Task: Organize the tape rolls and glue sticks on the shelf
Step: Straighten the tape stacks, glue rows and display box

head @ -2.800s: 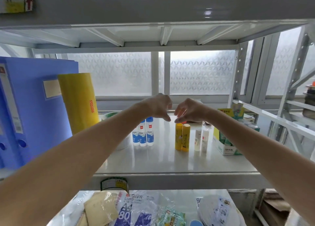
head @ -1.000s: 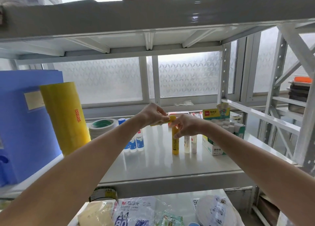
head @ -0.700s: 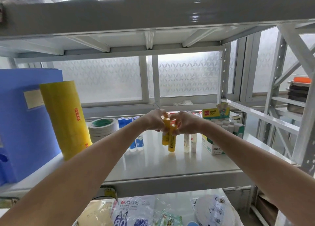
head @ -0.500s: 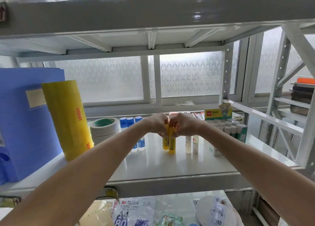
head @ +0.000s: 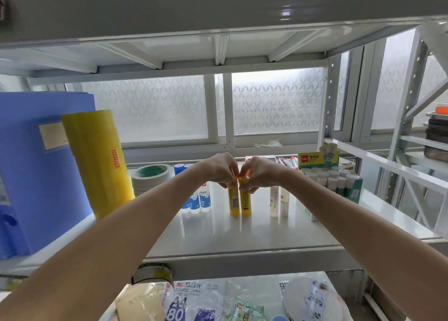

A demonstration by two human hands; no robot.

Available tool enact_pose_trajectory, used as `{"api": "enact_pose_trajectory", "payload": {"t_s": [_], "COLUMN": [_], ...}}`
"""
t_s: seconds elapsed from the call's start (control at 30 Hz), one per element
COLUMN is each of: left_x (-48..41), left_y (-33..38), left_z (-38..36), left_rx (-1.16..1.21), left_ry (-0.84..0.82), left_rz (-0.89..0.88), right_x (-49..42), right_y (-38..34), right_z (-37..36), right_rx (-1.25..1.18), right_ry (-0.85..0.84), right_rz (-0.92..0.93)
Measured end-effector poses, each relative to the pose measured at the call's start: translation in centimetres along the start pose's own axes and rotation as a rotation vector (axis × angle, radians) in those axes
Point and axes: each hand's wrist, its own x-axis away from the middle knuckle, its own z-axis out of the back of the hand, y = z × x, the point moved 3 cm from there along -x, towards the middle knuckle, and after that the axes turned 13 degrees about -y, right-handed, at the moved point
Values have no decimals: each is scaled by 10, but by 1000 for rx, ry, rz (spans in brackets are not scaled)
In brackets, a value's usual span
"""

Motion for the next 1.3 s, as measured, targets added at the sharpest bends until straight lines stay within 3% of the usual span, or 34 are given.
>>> {"api": "enact_pose_trajectory", "payload": {"t_s": [0.37, 0.63, 1.3], "left_x": [2, 6, 9], "left_y": [4, 3, 5], "left_z": [0, 2, 2], "left_rx": [-118, -63, -57], "left_ry": [45, 41, 74], "left_rz": [-8, 0, 34], "right_x": [6, 12, 12], "right_y": [-3, -5, -2], "right_z": [1, 4, 6], "right_rx": [12, 169, 149], "right_ry": [-15, 63, 112], "right_rz": [34, 110, 69]}}
